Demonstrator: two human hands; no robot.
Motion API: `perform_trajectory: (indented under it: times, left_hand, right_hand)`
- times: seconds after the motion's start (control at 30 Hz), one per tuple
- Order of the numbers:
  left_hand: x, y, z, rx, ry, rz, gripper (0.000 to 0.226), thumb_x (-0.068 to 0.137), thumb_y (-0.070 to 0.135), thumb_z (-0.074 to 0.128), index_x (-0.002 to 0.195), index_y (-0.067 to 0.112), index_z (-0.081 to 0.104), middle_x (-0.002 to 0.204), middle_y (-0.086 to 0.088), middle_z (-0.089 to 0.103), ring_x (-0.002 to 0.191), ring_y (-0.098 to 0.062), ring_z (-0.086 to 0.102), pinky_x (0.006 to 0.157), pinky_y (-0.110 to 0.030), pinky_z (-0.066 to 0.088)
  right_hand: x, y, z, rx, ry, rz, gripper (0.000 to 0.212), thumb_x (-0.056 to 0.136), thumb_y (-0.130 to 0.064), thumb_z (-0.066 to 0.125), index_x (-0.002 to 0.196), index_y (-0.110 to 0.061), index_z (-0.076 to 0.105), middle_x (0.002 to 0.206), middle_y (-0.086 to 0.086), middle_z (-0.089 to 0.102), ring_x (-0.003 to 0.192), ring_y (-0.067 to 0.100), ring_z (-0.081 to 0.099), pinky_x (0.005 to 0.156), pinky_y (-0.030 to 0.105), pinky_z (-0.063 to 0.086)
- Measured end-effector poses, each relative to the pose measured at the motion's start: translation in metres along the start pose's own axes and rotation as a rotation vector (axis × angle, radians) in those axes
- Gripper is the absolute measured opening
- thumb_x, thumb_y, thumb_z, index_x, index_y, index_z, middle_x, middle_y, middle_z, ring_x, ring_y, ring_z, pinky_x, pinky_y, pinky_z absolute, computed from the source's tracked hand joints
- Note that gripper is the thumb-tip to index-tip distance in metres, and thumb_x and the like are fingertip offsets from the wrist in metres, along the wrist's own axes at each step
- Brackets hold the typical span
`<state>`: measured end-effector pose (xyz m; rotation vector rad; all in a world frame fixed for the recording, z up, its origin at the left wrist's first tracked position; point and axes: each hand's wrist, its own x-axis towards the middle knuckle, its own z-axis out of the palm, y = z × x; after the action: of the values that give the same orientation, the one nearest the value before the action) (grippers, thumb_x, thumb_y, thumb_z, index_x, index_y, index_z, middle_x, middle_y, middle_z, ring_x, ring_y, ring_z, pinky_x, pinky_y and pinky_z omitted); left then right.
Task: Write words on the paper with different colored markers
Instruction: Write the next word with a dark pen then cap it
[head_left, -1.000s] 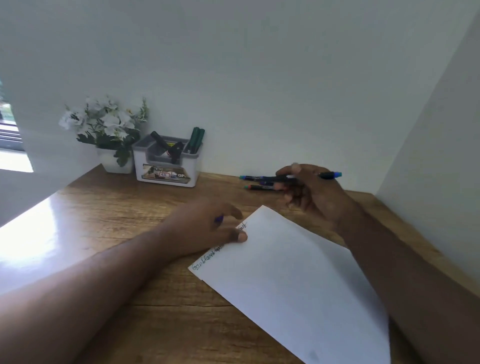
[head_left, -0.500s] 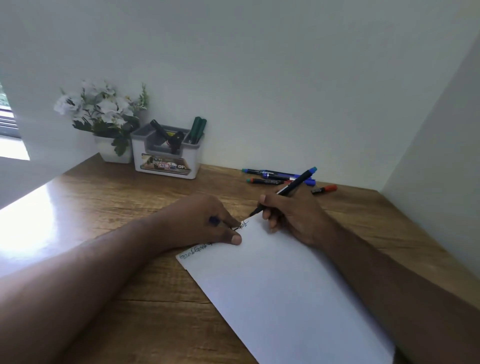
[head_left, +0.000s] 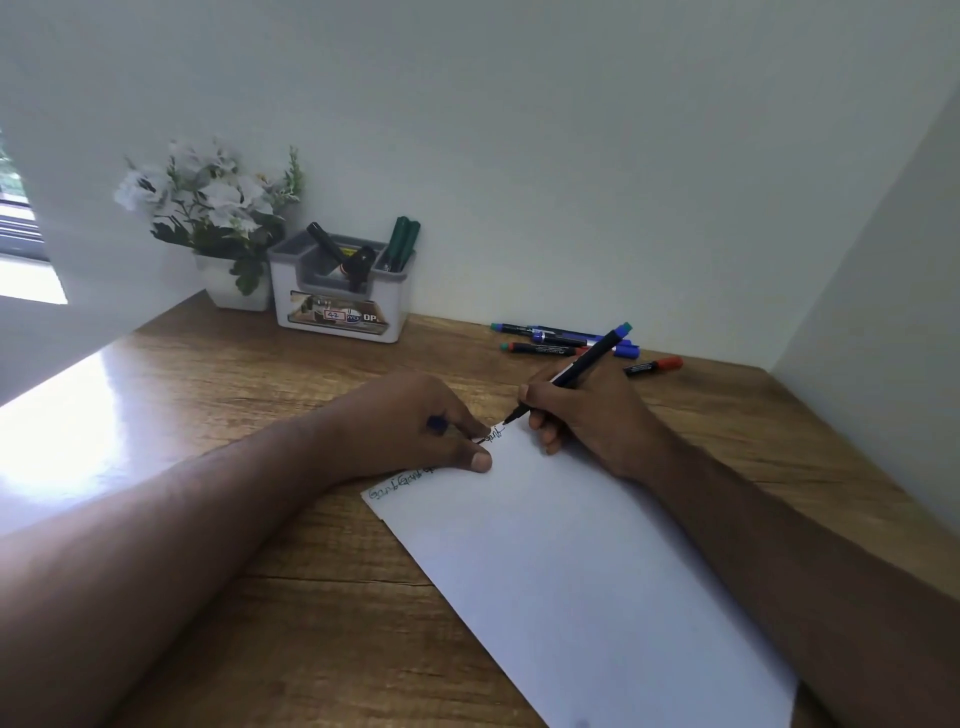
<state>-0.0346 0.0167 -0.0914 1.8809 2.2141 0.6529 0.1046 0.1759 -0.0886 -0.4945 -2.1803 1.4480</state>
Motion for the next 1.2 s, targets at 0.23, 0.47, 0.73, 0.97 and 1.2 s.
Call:
perform_trajectory:
  times: [0.23, 0.47, 0.73, 0.97, 1.2]
  left_hand:
    - [-0.0009, 0.0003, -0.0003, -0.007, -0.01, -0.004, 0.042, 0.078, 0.055, 0.066, 0.115, 0.035, 0.069, 0.074, 0.032, 0.052, 0.075, 0.01, 0.053, 0.063, -0.016, 0.038]
    - [-0.0021, 0.0001, -0.0002, -0.016, -0.004, -0.009, 0.043, 0.077, 0.056, 0.066, 0.114, 0.035, 0.069, 0.081, 0.024, 0.059, 0.079, 0.003, 0.056, 0.068, -0.021, 0.044]
    - [-0.0027, 0.0008, -0.001, -0.012, -0.017, -0.016, 0.043, 0.078, 0.056, 0.066, 0.115, 0.035, 0.069, 0.093, 0.016, 0.066, 0.084, -0.002, 0.059, 0.076, -0.029, 0.051]
    - [-0.0016, -0.0009, 0.0, -0.009, -0.016, -0.018, 0.042, 0.078, 0.056, 0.066, 0.115, 0.035, 0.069, 0.09, 0.018, 0.063, 0.082, 0.0, 0.058, 0.07, -0.024, 0.047]
    - [-0.0014, -0.0004, -0.0002, -0.003, -0.017, -0.017, 0.042, 0.078, 0.056, 0.066, 0.115, 0.036, 0.069, 0.087, 0.021, 0.061, 0.081, 0.0, 0.057, 0.068, -0.023, 0.046]
  right_hand:
    - [0.0014, -0.0009, -0.0017, -0.015, -0.003, 0.014, 0.016, 0.084, 0.001, 0.062, 0.068, 0.002, 0.064, 0.05, 0.009, 0.06, 0.039, 0.02, 0.053, 0.042, 0.029, 0.048]
    - [0.0014, -0.0002, -0.0012, -0.027, 0.003, 0.006, 0.015, 0.083, -0.001, 0.064, 0.069, 0.002, 0.065, 0.05, 0.008, 0.06, 0.039, 0.02, 0.054, 0.042, 0.029, 0.049]
    - [0.0034, 0.0008, -0.0011, -0.006, 0.041, 0.033, 0.017, 0.082, 0.002, 0.062, 0.065, 0.0, 0.063, 0.048, 0.009, 0.059, 0.037, 0.021, 0.052, 0.04, 0.028, 0.048]
    - [0.0026, 0.0003, -0.0006, -0.016, 0.035, 0.038, 0.017, 0.083, 0.0, 0.062, 0.066, -0.001, 0.063, 0.049, 0.008, 0.059, 0.038, 0.02, 0.052, 0.04, 0.027, 0.047]
    - [0.0029, -0.0009, 0.0002, -0.018, 0.046, 0.056, 0.016, 0.084, -0.001, 0.062, 0.068, -0.002, 0.062, 0.05, 0.008, 0.059, 0.038, 0.019, 0.052, 0.041, 0.028, 0.048]
